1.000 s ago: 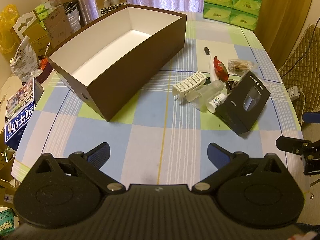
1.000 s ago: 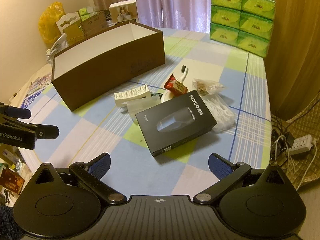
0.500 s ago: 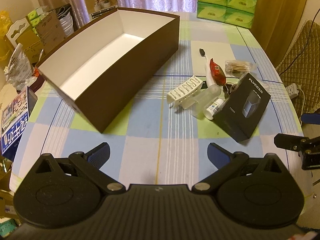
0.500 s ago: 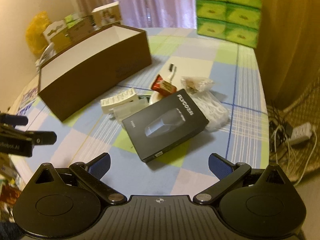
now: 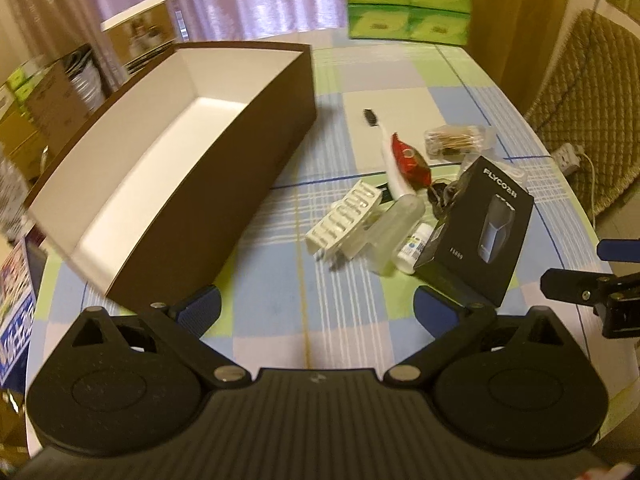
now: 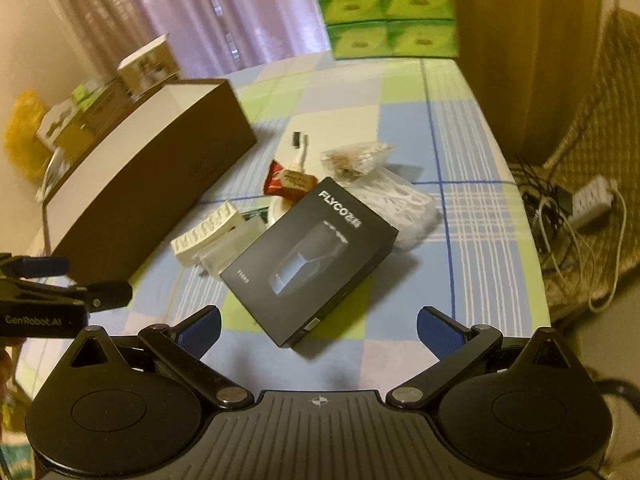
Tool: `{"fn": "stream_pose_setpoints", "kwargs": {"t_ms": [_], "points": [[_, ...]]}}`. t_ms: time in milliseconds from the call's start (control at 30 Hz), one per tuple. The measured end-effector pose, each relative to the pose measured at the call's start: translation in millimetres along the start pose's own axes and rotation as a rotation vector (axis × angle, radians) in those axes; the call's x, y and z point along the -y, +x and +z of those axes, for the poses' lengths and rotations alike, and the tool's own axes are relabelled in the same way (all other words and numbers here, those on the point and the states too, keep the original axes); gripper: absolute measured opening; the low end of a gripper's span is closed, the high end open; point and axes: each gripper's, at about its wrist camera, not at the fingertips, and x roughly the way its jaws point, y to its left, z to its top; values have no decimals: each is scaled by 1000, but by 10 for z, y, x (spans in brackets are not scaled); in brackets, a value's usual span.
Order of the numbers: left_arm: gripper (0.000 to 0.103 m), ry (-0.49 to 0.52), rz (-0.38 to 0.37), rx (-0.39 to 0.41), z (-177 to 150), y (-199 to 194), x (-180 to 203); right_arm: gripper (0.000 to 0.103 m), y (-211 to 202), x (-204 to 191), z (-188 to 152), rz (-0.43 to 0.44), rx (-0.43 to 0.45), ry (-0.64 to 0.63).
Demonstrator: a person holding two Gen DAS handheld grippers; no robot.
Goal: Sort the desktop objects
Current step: 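Grasp the black FLYCO box with the right tool while the left tool grasps the white comb strip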
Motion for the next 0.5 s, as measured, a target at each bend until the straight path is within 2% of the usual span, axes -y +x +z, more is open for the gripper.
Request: {"fn": "stream_pose_setpoints", "kwargs": {"t_ms": [267, 500], "points": [[86, 100, -61, -10, 217, 270, -8, 101, 120, -83, 0, -51, 43, 127], [84, 161, -107, -17, 337, 431, -43, 101, 283, -193, 59, -94, 80, 234]]}}
